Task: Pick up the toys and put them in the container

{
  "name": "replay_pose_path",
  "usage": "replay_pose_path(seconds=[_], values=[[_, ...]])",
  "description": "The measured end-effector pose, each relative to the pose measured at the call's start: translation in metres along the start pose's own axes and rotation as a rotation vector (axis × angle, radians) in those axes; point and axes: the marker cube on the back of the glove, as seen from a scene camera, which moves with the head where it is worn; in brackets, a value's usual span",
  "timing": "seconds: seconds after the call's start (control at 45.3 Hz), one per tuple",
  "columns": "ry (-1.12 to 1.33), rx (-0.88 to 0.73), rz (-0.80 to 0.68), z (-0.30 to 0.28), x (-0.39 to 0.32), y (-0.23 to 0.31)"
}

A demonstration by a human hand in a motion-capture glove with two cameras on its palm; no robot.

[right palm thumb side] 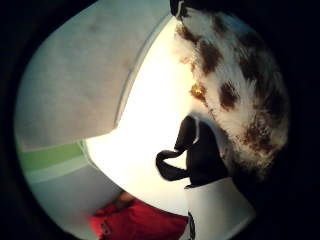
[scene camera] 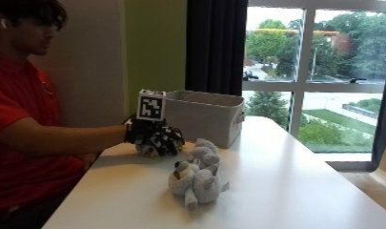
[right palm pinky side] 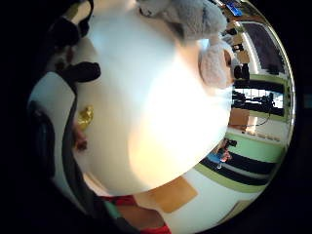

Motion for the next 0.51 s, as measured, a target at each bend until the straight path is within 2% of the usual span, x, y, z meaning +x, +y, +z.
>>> replay_pose_path(seconds=[0.177, 0.287, 0.42, 0.508], values=[[0.017, 0.077, 0.018, 0.000, 0.002, -0.006], [0.116, 0.117, -0.052, 0.001, 0.008, -0.009], [0.158, 0.191, -0.057, 0.001, 0.013, -0.016], [0.072, 0.223, -0.019, -0.003, 0.004, -0.022]])
